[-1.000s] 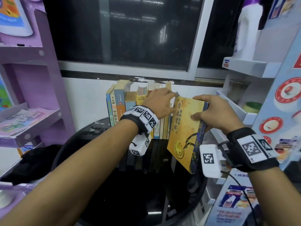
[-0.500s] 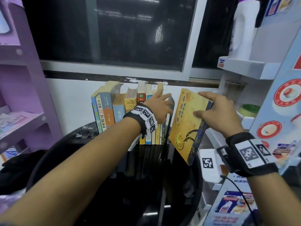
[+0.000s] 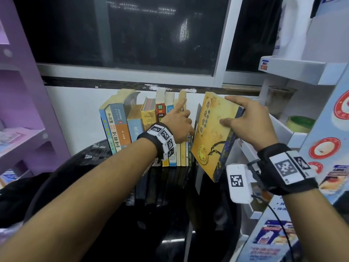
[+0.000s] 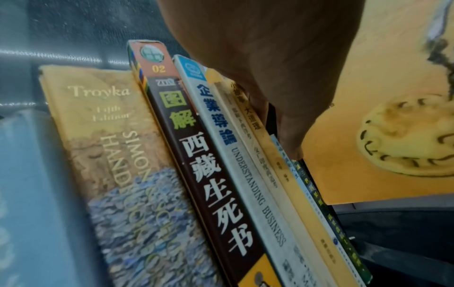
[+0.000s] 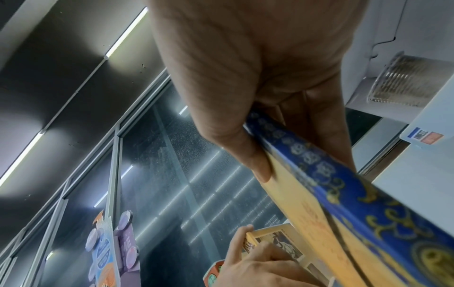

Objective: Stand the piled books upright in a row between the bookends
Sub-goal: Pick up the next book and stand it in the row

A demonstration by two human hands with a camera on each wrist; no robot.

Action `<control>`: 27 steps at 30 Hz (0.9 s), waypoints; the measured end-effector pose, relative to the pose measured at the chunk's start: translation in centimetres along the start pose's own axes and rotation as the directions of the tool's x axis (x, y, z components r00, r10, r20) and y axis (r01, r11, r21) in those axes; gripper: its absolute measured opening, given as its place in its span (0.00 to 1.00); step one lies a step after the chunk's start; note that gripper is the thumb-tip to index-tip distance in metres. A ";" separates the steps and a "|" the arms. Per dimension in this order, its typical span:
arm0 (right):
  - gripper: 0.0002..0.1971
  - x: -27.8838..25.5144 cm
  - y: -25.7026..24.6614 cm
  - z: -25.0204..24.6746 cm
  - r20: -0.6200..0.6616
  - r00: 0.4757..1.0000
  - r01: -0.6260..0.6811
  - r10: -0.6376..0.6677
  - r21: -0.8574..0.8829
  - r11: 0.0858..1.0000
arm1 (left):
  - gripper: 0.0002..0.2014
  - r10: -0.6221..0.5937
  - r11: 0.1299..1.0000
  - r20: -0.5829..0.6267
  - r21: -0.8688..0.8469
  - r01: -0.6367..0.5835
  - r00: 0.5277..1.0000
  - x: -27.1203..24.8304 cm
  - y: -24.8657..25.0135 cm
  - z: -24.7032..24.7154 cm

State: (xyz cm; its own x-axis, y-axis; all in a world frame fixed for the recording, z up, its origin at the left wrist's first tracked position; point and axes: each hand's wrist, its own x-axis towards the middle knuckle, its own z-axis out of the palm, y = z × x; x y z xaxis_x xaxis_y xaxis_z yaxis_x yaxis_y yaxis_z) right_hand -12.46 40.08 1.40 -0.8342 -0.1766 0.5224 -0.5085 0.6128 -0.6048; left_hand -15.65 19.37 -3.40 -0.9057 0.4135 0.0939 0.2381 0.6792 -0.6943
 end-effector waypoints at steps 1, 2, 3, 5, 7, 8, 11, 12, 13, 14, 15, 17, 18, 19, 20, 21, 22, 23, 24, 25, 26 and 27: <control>0.27 0.1 -0.1 -0.2 -0.004 1.000 0.003 -0.003 -0.004 1.000 | 0.16 0.000 1.000 -0.008 0.000 0.000 1.000 0.0 0.0 0.1; 0.28 0.3 -0.3 -0.3 -0.005 1.000 0.006 -0.006 -0.008 1.000 | 0.16 0.003 1.000 -0.012 0.002 -0.003 1.000 0.0 -0.1 0.1; 0.28 0.4 -0.5 -0.5 -0.003 1.000 0.010 -0.010 -0.008 1.000 | 0.16 0.007 1.000 -0.014 0.004 -0.007 1.000 0.0 -0.1 0.2; 0.28 0.7 -1.0 -0.9 0.007 1.000 0.014 -0.014 0.000 1.000 | 0.16 0.012 1.000 -0.019 0.007 -0.012 1.000 0.0 -0.2 0.2; 0.29 1.0 -1.2 -1.0 0.011 1.000 0.017 -0.017 0.003 1.000 | 0.16 0.014 1.000 -0.021 0.011 -0.014 1.000 0.0 -0.2 0.3; 0.29 1.2 -1.2 -1.0 0.008 1.000 0.015 -0.016 0.004 1.000 | 0.16 0.019 1.000 -0.024 0.014 -0.018 1.000 0.0 -0.3 0.3; 0.29 2.0 -1.0 -0.7 -0.014 1.000 -0.002 0.002 0.029 1.000 | 0.17 0.036 0.999 -0.033 0.021 -0.035 0.999 0.0 -0.3 0.4; 0.30 2.4 -0.8 -0.4 -0.025 1.000 -0.007 0.008 0.040 0.999 | 0.17 0.037 0.999 -0.033 0.019 -0.037 0.999 0.0 -0.4 0.4; 0.30 2.7 -0.7 -0.3 -0.035 0.999 -0.010 0.011 0.048 0.999 | 0.17 0.039 0.999 -0.036 0.016 -0.038 0.999 0.0 -0.4 0.4; 0.30 3.1 -0.6 0.0 -0.042 0.999 -0.011 0.013 0.051 0.999 | 0.17 0.042 0.999 -0.040 0.011 -0.041 0.998 0.0 -0.4 0.4; 0.30 3.4 -0.4 0.2 -0.051 0.999 -0.011 0.013 0.055 0.998 | 0.17 0.045 0.999 -0.046 0.002 -0.045 0.998 0.0 -0.4 0.4; 0.30 4.0 -0.3 0.6 -0.081 0.997 -0.015 0.020 0.065 0.998 | 0.17 0.045 0.999 -0.063 -0.022 -0.047 0.997 0.2 -0.3 0.5; 0.30 4.3 -0.2 0.9 -0.104 0.994 -0.019 0.026 0.066 0.998 | 0.17 0.042 0.998 -0.078 -0.039 -0.045 0.996 0.2 -0.3 0.5; 0.30 4.5 -0.2 1.3 -0.126 0.992 -0.021 0.029 0.064 0.998 | 0.16 0.036 0.997 -0.099 -0.060 -0.042 0.994 0.2 -0.4 0.5; 0.30 4.7 -0.2 1.7 -0.139 0.990 -0.018 0.026 0.060 0.998 | 0.16 0.026 0.995 -0.130 -0.088 -0.037 0.991 0.1 -0.4 0.4; 0.30 4.9 -0.2 2.2 -0.148 0.989 -0.009 0.017 0.055 0.998 | 0.17 0.012 0.991 -0.166 -0.126 -0.034 0.986 0.0 -0.6 0.3; 0.30 5.0 -0.2 2.7 -0.153 0.988 -0.003 0.011 0.051 0.999 | 0.18 -0.004 0.985 -0.203 -0.169 -0.031 0.979 -0.1 -0.8 0.1; 0.30 5.1 -0.2 3.2 -0.160 0.987 0.003 0.004 0.043 0.999 | 0.18 -0.029 0.977 -0.242 -0.212 -0.024 0.970 -0.2 -1.1 -0.1; 0.30 5.2 -0.2 3.7 -0.167 0.986 0.009 -0.003 0.030 0.999 | 0.19 -0.064 0.968 -0.279 -0.252 -0.009 0.958 -0.3 -1.4 -0.2; 0.31 5.3 0.0 4.2 -0.175 0.984 0.013 -0.010 0.015 1.000 | 0.20 -0.108 0.958 -0.313 -0.288 0.014 0.943 -0.5 -1.7 -0.4; 0.31 5.4 0.0 4.7 -0.179 0.984 0.007 -0.006 0.004 1.000 | 0.21 -0.158 0.946 -0.341 -0.321 0.044 0.927 -0.6 -2.1 -0.4; 0.31 5.4 0.1 5.1 -0.182 0.983 -0.004 0.004 0.001 1.000 | 0.23 -0.212 0.931 -0.357 -0.358 0.076 0.910 -0.6 -2.5 -0.4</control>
State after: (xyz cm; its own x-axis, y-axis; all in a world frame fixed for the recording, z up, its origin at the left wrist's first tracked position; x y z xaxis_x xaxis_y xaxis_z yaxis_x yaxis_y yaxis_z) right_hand -18.14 35.25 1.08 -0.7834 -0.0313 0.6208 -0.5058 0.6125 -0.6075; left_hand -15.52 17.65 -1.47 -0.7493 0.4489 0.4869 0.2780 0.8805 -0.3840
